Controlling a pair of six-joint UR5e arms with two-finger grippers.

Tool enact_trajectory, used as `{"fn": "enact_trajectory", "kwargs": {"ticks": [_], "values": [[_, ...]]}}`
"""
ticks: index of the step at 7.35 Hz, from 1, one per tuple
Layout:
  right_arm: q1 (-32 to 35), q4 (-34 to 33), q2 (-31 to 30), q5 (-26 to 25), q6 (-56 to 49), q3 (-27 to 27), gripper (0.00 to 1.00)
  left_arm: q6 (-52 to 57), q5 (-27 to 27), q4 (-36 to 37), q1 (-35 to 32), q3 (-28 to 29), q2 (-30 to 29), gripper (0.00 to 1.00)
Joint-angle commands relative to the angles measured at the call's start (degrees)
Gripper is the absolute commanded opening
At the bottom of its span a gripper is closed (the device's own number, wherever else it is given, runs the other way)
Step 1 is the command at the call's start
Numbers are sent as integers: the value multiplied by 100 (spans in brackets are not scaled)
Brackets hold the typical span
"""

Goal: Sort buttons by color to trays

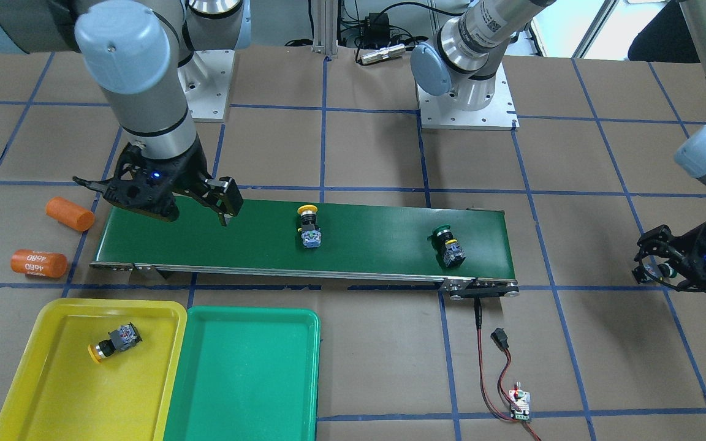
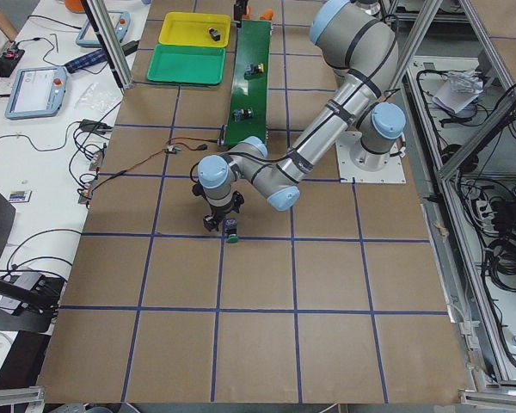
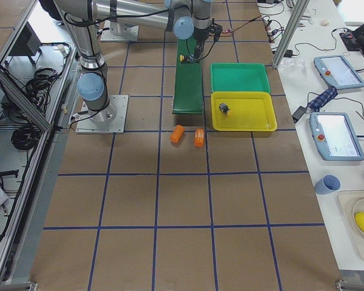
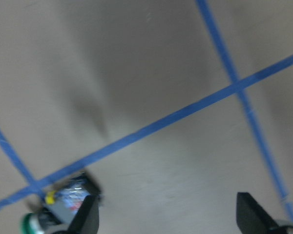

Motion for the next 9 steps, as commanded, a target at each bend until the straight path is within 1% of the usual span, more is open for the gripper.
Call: {"fn": "enact_trajectory", "kwargs": {"ticks": [1,2,3,4,5,6,7,8,9], "values": [[263,-434,150,9,-119,365,100,2,-7,66,135,-50,-198,100],[307,-655,194,35,-128,392,100,-112,-68,75,136,-120,-216,98],[420,-831,273,36,-146,393,100,-122,-60,75,127,-51,-208,50],[630,-1215,500,1,-172,393,100,-252,-34,75,110,-42,-181,1],[806,-1698,737,0,-372,393,100,-750,-7,-12,109,-120,-51,0],[860,-1859,853,-17,-383,401,100,-1494,45,-274,31,-103,116,0],[861,-1852,854,-26,-400,419,100,-2120,-41,-912,-161,10,335,0],[861,-1826,880,-104,-401,489,100,-3170,-77,-1223,-720,11,651,0],[861,-1817,915,-244,-409,550,100,-4468,-165,-1426,-1274,-93,950,0]]}}
